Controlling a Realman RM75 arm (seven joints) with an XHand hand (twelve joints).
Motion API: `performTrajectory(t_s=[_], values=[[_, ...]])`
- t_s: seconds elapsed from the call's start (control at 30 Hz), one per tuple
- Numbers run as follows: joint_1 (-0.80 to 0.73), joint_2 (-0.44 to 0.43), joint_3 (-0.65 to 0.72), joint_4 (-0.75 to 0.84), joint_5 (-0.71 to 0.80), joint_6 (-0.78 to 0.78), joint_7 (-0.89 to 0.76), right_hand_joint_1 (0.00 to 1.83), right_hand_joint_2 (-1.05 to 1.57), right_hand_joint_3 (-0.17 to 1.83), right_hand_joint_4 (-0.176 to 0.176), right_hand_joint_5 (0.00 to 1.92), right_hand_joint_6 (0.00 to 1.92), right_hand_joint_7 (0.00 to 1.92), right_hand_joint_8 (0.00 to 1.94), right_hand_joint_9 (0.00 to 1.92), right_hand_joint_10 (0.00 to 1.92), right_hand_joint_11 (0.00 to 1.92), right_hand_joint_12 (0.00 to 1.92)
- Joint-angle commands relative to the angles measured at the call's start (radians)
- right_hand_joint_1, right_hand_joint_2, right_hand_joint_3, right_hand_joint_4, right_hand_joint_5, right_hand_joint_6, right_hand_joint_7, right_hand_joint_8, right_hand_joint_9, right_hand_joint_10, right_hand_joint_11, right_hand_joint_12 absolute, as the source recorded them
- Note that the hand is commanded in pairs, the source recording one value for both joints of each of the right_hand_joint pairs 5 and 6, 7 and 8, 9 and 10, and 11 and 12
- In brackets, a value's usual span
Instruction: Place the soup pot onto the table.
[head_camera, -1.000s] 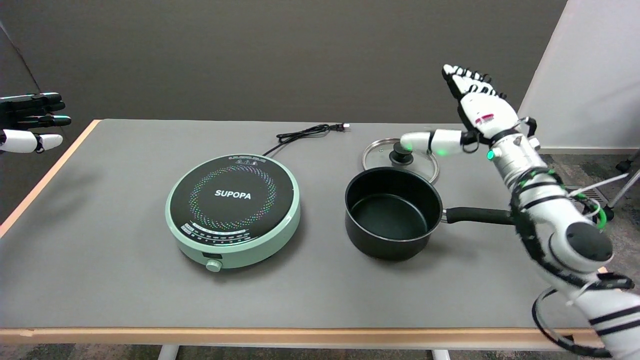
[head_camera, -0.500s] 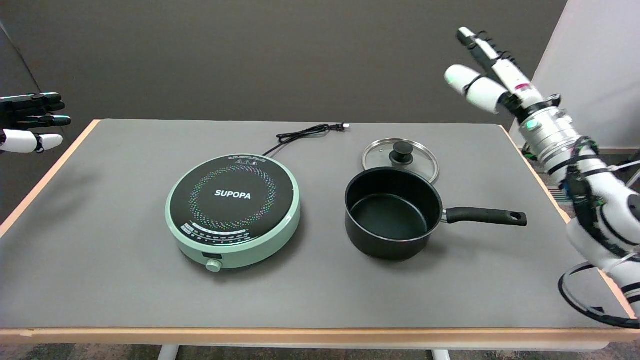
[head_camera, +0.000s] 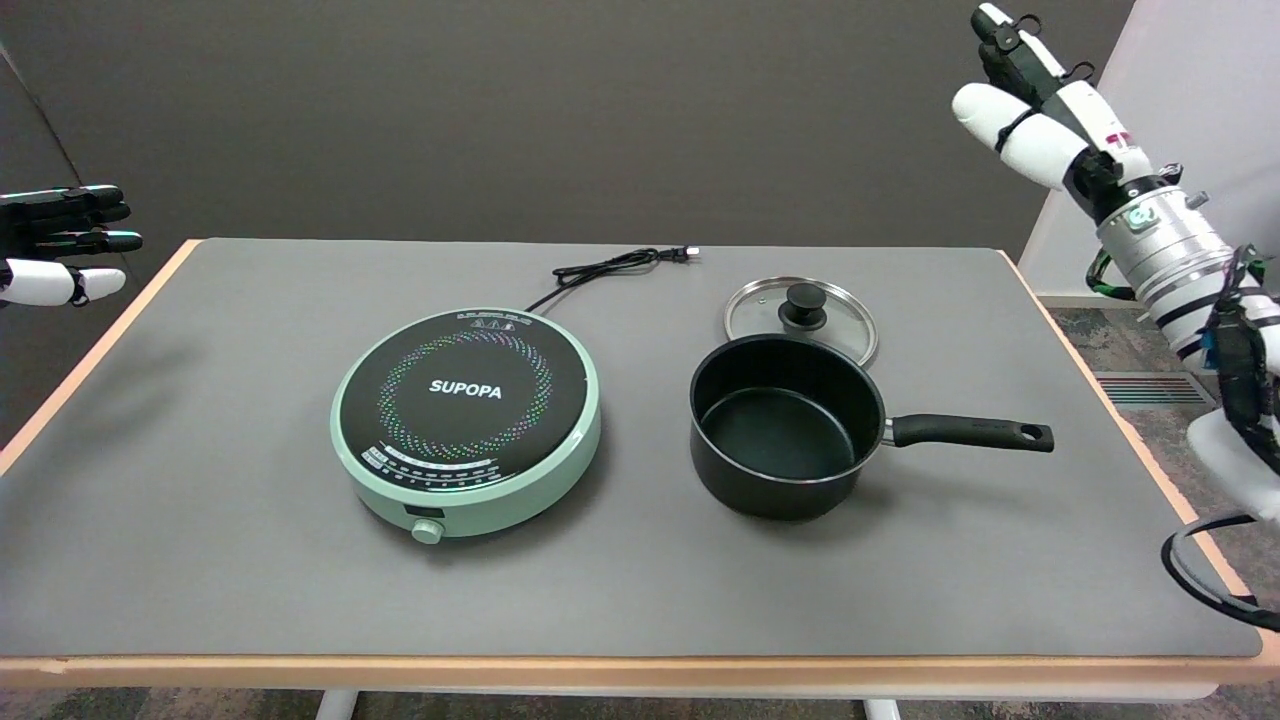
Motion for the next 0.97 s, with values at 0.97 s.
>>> performTrajectory(t_s=[0.97], values=[[-0.001,0.051,0.051,-0.034,0.092,0.05,0.022,0.26,1.16,-0.17,0.092,0.11,0.11,0.11,0.11,0.11,0.11,0.11,0.11]])
